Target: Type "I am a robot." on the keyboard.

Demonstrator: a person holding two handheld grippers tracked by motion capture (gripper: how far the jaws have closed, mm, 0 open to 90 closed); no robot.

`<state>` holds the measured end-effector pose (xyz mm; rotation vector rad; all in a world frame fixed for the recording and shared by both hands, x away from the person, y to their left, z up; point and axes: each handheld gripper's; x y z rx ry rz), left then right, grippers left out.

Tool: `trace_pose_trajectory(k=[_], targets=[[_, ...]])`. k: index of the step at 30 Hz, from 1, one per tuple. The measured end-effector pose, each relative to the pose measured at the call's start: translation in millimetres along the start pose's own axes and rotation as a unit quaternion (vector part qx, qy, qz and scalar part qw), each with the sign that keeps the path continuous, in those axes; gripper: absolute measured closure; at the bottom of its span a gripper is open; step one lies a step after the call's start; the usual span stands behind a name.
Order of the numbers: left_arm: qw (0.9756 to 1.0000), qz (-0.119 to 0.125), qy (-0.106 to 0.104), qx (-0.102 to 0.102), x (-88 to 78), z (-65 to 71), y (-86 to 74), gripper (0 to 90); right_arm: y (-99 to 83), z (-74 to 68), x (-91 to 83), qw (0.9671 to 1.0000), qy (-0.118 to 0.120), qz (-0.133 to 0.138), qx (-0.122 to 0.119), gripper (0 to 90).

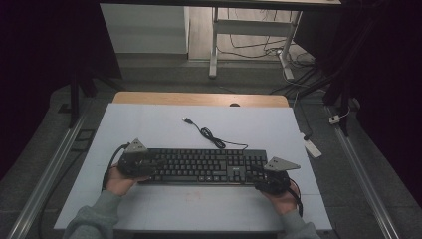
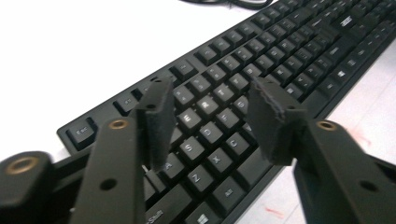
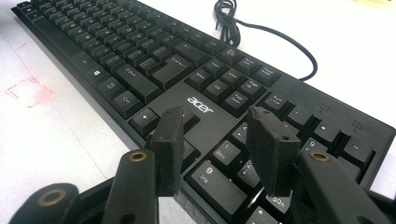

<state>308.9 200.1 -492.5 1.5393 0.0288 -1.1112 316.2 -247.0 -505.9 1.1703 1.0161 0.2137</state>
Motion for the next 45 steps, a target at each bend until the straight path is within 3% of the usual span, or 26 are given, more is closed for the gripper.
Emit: trace_pose_trajectory(k=[15, 35, 40, 45], targets=[[0.9987, -0.044, 0.022, 0.014, 8.5, -10.1, -11.5, 88.6, -0.1, -0.1, 0.3, 1.0000, -0.002, -0.005, -0.002, 56.6], [0.9960, -0.079, 0.040, 0.016, 22.7, -13.2, -18.3, 88.9, -0.4, 0.4, 0.2, 0.9999, -0.005, -0.010, -0.004, 56.5], [0.9962, -0.072, 0.044, 0.021, 21.4, -11.8, -17.9, 89.0, -0.2, 0.1, -0.1, 0.9999, -0.005, -0.008, -0.004, 56.4], [0.9989, -0.030, 0.031, 0.020, 8.3, -9.5, -12.3, 88.4, -0.3, 0.6, 0.1, 1.0000, -0.006, -0.006, -0.004, 56.4]])
Point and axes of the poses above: each handheld gripper's, and its own axes: x roughly forward along the jaws, y roughly out of its top, z roughly to its right, and after that the axes turned 1 degree about -x, right-handed
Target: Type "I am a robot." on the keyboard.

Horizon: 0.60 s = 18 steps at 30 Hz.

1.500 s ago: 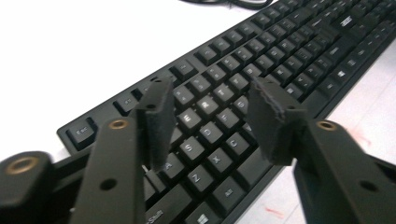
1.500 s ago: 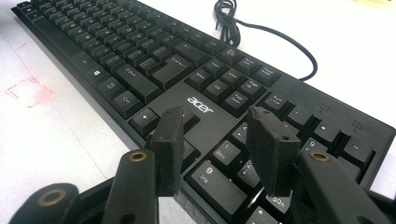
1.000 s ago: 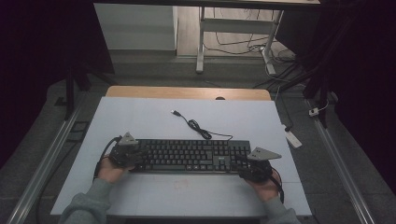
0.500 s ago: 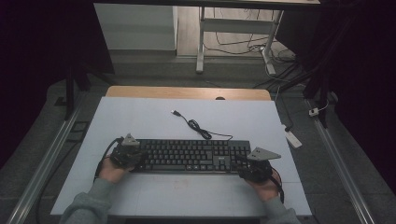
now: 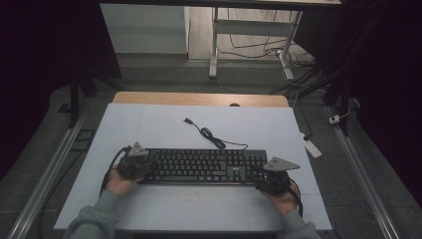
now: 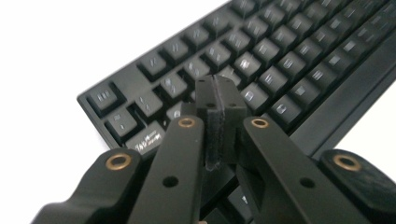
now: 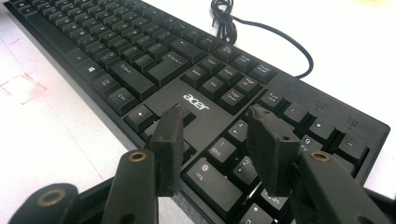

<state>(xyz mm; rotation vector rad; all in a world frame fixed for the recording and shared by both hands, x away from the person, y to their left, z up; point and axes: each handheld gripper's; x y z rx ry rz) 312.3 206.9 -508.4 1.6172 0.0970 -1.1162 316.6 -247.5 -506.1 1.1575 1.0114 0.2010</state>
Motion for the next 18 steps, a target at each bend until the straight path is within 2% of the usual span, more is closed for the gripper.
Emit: trace_pose_trajectory(k=[2, 3, 4, 6, 7, 8, 12, 18], targets=[[0.9997, 0.021, -0.013, -0.004, -6.0, -0.3, 1.5, 84.2, 0.2, -0.1, -0.4, 1.0000, -0.004, -0.002, -0.001, 56.4], [0.9995, 0.026, -0.016, -0.006, -7.6, -0.3, 1.9, 77.5, 0.3, -0.1, -0.5, 1.0000, -0.004, -0.002, -0.001, 56.4], [0.9993, 0.031, -0.019, -0.007, -9.5, -0.4, 2.5, 77.5, 0.3, -0.1, -0.5, 1.0000, -0.004, -0.002, -0.001, 56.4], [0.9988, 0.042, -0.023, -0.013, -12.5, -0.1, 3.8, 70.0, 0.0, 0.2, -0.1, 1.0000, 0.000, 0.000, 0.000, 56.4], [0.9986, 0.044, -0.023, -0.014, -13.5, -0.4, 4.2, 62.2, 0.0, 0.4, -0.1, 1.0000, 0.000, 0.000, 0.001, 56.4], [0.9984, 0.048, -0.025, -0.018, -14.8, -0.5, 4.6, 62.2, -0.1, 0.3, 0.1, 1.0000, 0.000, 0.002, 0.002, 56.3], [0.9973, 0.059, -0.032, -0.030, -19.6, -2.5, 5.1, 51.4, 0.0, 0.2, -0.1, 1.0000, 0.000, 0.001, 0.001, 56.3], [0.9967, 0.062, -0.028, -0.044, -22.6, -5.1, 5.8, 39.1, 0.3, -0.2, -0.1, 1.0000, -0.003, -0.001, -0.001, 56.3]])
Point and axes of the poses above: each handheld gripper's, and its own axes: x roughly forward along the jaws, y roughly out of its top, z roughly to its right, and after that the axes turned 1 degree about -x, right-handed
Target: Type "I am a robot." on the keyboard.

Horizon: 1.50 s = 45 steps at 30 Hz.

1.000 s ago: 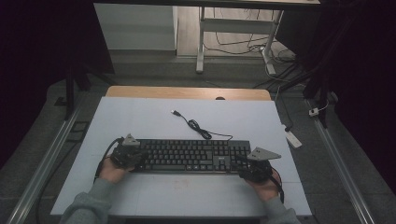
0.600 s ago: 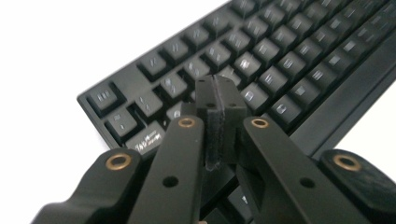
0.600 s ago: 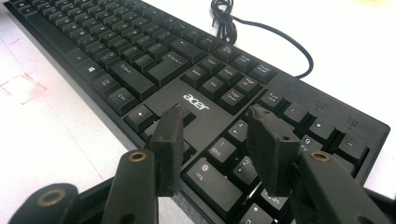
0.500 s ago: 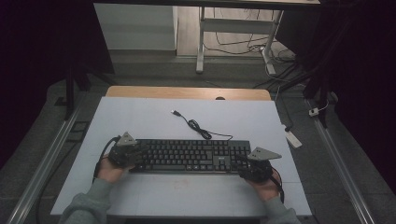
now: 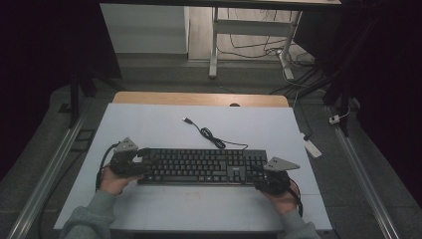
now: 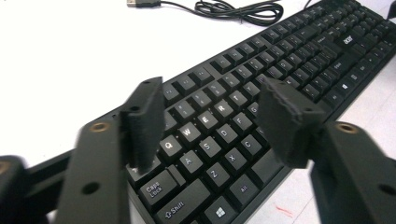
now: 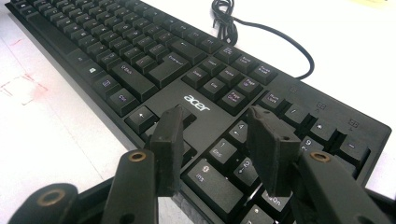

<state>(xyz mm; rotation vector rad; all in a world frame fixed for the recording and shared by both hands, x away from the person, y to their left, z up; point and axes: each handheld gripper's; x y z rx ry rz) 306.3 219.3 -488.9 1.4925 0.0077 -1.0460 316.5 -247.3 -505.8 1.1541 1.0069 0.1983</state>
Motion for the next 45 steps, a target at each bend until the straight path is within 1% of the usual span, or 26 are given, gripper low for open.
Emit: trace_pose_trajectory(k=[2, 3, 8, 12, 16, 17, 19, 20, 21, 28, 32, 33, 36, 40, 45], targets=[[1.0000, 0.000, -0.002, 0.000, -0.4, 0.0, 0.3, 37.7, 0.1, 0.3, -0.4, 1.0000, 0.000, 0.001, 0.000, 56.3], [1.0000, 0.000, -0.002, 0.001, -0.6, 0.1, 0.5, 37.2, -0.1, 0.6, -0.2, 1.0000, 0.004, 0.006, 0.003, 56.4], [0.9999, -0.001, -0.010, 0.006, -1.6, 1.7, 1.6, 35.6, 0.8, 0.9, -1.4, 1.0000, 0.004, 0.007, 0.004, 56.3], [0.9998, -0.006, -0.017, 0.011, 0.0, 3.8, 1.8, 34.9, 1.8, 0.6, -1.6, 0.9999, 0.006, 0.009, 0.004, 55.9], [0.9997, -0.009, -0.018, 0.016, 1.0, 5.7, 2.0, 34.4, 4.0, -0.3, -1.7, 0.9998, 0.009, 0.014, 0.005, 55.8], [0.9996, -0.008, -0.019, 0.017, 1.0, 6.4, 2.0, 34.3, 4.6, -0.8, -1.1, 0.9997, 0.010, 0.019, 0.008, 55.7], [0.9996, -0.009, -0.022, 0.018, 0.6, 7.2, 2.1, 34.3, 6.7, -2.2, -0.6, 0.9997, 0.012, 0.020, 0.005, 55.6], [0.9995, -0.010, -0.022, 0.019, 0.7, 7.6, 2.0, 34.2, 7.9, -3.0, -0.5, 0.9998, 0.009, 0.019, 0.002, 55.4], [0.9995, -0.011, -0.024, 0.020, 1.0, 8.0, 2.0, 34.1, 9.0, -3.6, -0.1, 0.9997, 0.014, 0.020, 0.001, 55.3], [0.9991, -0.014, -0.033, 0.023, 1.3, 10.2, 2.0, 32.8, 18.1, -9.4, 3.8, 0.9993, 0.027, 0.026, -0.003, 54.1], [0.9990, -0.016, -0.035, 0.024, 2.4, 10.9, 2.0, 32.3, 23.5, -14.5, 7.1, 0.9990, 0.030, 0.033, -0.006, 52.6], [0.9990, -0.017, -0.035, 0.025, 3.1, 11.4, 2.0, 32.2, 25.4, -15.7, 7.1, 0.9990, 0.029, 0.031, -0.010, 52.5], [0.9988, -0.020, -0.034, 0.029, 4.6, 12.6, 2.2, 31.9, 30.2, -19.9, 7.9, 0.9987, 0.030, 0.041, -0.009, 52.8], [0.9988, -0.022, -0.033, 0.030, 6.2, 13.2, 2.7, 31.9, 36.4, -25.3, 11.1, 0.9981, 0.039, 0.047, -0.008, 57.8], [0.9986, -0.024, -0.035, 0.032, 8.7, 14.3, 3.2, 31.8, 44.8, -33.6, 17.1, 0.9973, 0.057, 0.043, -0.015, 69.9]])
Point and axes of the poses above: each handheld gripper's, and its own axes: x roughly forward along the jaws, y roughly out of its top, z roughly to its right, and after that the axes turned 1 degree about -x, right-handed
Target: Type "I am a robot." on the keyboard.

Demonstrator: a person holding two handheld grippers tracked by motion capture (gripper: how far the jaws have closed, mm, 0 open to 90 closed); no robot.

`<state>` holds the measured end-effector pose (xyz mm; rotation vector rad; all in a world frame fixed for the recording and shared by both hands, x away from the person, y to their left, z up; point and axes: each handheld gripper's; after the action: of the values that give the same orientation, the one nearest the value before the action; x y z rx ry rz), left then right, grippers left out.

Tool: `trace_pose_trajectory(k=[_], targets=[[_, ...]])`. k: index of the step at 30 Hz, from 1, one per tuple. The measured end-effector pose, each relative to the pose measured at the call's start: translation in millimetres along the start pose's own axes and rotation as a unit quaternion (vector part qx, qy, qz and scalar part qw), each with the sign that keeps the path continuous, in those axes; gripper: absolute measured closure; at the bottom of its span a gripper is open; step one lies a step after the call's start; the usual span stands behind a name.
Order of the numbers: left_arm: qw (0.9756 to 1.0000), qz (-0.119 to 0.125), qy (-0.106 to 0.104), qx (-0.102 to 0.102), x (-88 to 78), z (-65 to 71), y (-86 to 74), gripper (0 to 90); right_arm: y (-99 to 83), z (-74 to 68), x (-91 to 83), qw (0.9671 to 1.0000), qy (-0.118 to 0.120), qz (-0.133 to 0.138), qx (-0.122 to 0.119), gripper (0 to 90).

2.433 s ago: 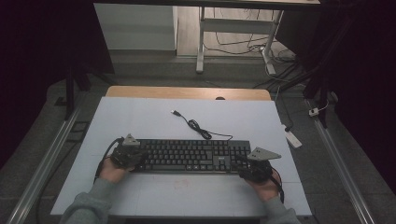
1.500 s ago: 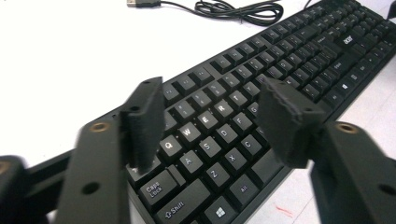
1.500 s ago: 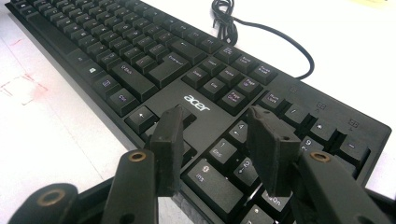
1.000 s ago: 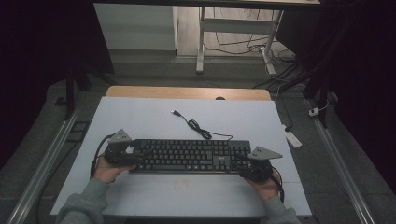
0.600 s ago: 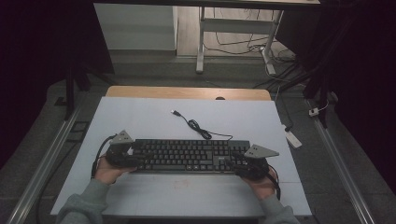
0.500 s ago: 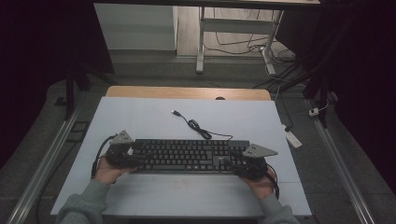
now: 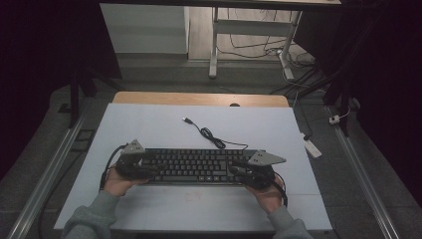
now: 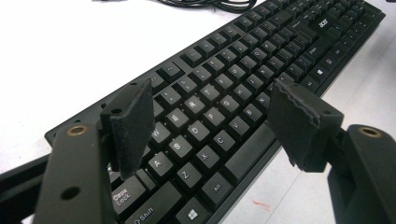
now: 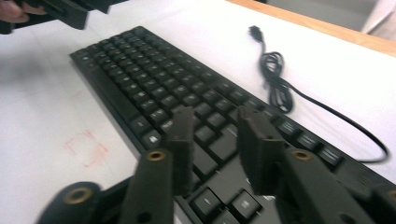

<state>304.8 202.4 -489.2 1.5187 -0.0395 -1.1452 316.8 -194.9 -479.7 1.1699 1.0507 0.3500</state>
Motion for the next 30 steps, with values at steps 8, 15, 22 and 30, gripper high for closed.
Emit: trace_pose_trajectory(k=[8, 15, 22, 30], targets=[[1.0000, -0.006, 0.004, 0.000, 2.1, -0.5, -1.0, 31.6, 6.6, -5.9, 17.0, 0.9991, 0.037, -0.018, -0.011, 89.2], [0.9999, -0.013, 0.008, 0.001, 4.3, -0.5, -3.6, 31.6, 12.8, -14.1, 34.6, 0.9981, 0.050, -0.030, -0.019, 89.4], [0.9997, -0.022, 0.008, 0.005, 7.9, 0.1, -5.1, 31.2, 15.0, -24.5, 53.1, 0.9963, 0.065, -0.049, -0.026, 89.4], [0.9997, -0.022, 0.012, 0.000, 6.6, -1.0, -6.7, 31.0, 19.2, -33.6, 77.0, 0.9940, 0.081, -0.067, -0.030, 89.3]])
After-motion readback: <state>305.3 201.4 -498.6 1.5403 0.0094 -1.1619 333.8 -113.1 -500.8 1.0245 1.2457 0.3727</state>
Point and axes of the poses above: each handheld gripper's, and its own axes: x roughly forward along the jaws, y roughly out of its top, z roughly to its right, and after that the axes turned 1 degree about -x, right-handed
